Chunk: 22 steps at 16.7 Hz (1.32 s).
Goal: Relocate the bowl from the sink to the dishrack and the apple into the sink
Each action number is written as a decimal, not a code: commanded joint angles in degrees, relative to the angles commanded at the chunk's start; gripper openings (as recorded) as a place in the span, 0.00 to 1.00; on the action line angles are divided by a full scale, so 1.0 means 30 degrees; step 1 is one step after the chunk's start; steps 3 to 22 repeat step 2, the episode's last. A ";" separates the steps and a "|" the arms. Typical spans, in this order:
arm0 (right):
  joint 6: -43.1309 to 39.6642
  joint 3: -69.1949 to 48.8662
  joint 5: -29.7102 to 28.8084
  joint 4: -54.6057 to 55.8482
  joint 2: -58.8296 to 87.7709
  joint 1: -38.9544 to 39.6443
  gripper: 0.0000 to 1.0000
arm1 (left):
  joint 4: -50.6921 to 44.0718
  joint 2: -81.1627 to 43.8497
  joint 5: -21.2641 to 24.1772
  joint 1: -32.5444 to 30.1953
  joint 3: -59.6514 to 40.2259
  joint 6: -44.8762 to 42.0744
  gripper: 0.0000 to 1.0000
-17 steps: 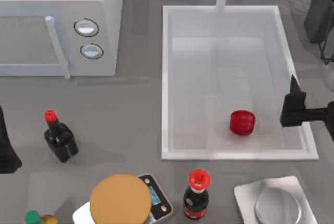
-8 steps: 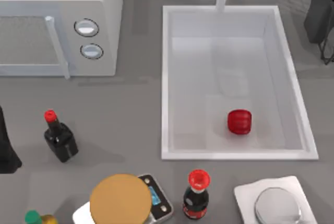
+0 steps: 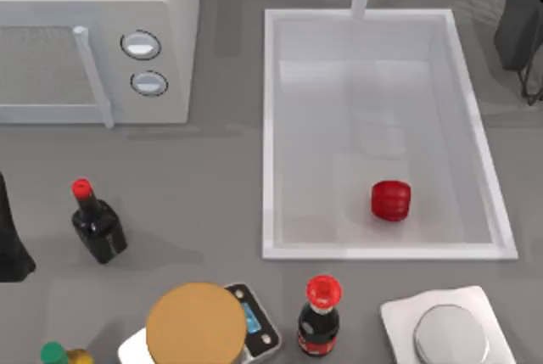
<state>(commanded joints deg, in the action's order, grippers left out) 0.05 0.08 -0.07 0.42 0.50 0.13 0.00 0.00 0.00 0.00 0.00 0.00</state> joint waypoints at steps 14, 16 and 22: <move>-0.0017 -0.0027 0.0022 -0.0140 -0.0166 -0.0042 1.00 | 0.0000 0.0000 0.0000 0.0000 0.0000 0.0000 1.00; -0.0017 -0.0027 0.0022 -0.0140 -0.0166 -0.0042 1.00 | 0.0000 0.0000 0.0000 0.0000 0.0000 0.0000 1.00; -0.0017 -0.0027 0.0022 -0.0140 -0.0166 -0.0042 1.00 | 0.0000 0.0000 0.0000 0.0000 0.0000 0.0000 1.00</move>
